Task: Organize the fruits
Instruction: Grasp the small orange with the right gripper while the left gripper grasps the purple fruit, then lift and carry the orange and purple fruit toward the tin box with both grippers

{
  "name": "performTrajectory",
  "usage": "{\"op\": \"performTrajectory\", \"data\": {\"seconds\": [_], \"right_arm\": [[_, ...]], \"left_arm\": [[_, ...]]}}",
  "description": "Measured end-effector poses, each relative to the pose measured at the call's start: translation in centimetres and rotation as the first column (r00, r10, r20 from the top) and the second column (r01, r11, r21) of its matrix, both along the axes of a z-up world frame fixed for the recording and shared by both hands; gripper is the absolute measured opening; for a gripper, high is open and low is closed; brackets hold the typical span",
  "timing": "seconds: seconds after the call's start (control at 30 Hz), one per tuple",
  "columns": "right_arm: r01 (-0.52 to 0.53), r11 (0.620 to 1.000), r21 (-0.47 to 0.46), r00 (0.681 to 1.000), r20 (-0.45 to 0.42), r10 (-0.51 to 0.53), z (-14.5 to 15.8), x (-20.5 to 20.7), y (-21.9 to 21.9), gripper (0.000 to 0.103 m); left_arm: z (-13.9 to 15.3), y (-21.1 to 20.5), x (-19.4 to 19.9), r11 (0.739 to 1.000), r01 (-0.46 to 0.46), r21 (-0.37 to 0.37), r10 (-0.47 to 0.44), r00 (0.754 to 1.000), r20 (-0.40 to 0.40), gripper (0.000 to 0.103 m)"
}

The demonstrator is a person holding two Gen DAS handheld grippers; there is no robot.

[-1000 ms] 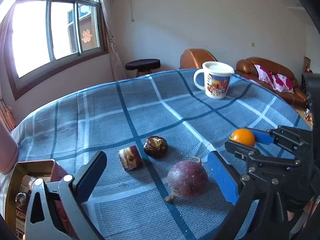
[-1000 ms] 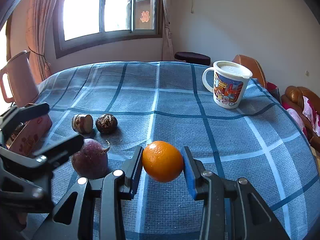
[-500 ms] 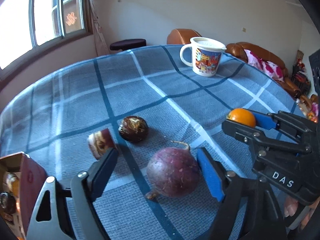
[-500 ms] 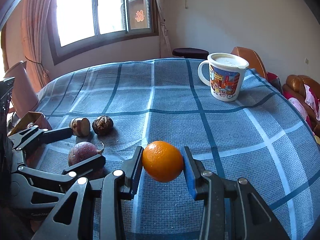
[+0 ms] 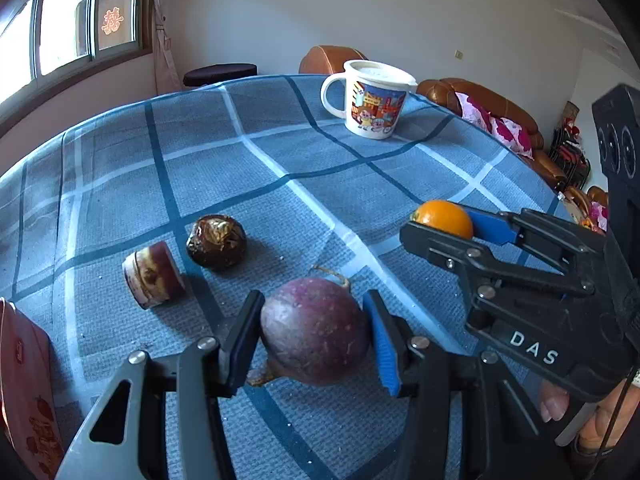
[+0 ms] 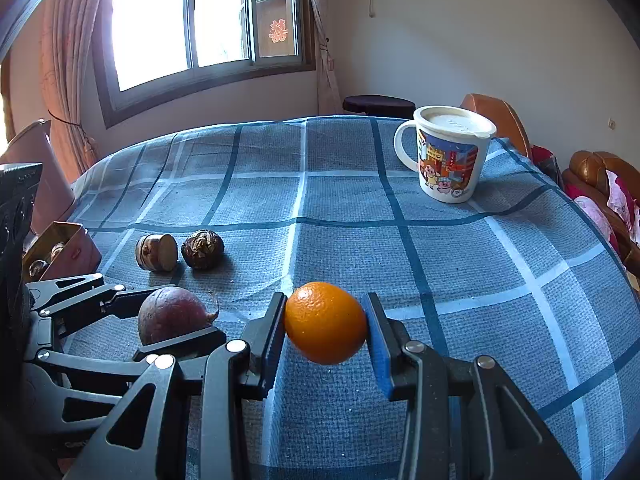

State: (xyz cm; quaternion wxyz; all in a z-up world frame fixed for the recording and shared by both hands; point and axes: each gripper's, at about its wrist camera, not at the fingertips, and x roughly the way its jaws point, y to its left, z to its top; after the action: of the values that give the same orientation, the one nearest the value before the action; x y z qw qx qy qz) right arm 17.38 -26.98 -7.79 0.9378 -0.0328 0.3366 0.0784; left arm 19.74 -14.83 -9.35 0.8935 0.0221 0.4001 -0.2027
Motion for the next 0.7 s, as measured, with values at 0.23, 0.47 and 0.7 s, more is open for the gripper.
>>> {"op": "performTrajectory", "data": {"seconds": [0.23, 0.47, 0.7], "right_arm": [[-0.022, 1.000, -0.008, 0.999, 0.030, 0.023, 0.3, -0.5, 0.3, 0.040], [-0.054, 0.999, -0.005, 0.996, 0.070, 0.054, 0.8, -1.2, 0.5, 0.040], [-0.088, 0.996, -0.005, 0.989, 0.116, 0.088, 1.2, -2.0, 0.9, 0.040]], "left_arm": [[0.2, 1.8, 0.0, 0.997, -0.057, -0.058, 0.058, 0.998, 0.000, 0.053], [0.6, 3.1, -0.5, 0.991, -0.099, -0.089, 0.102, 0.994, 0.035, 0.053], [1.4, 3.8, -1.4, 0.986, -0.138, -0.093, 0.148, 0.984, 0.101, 0.053]]}}
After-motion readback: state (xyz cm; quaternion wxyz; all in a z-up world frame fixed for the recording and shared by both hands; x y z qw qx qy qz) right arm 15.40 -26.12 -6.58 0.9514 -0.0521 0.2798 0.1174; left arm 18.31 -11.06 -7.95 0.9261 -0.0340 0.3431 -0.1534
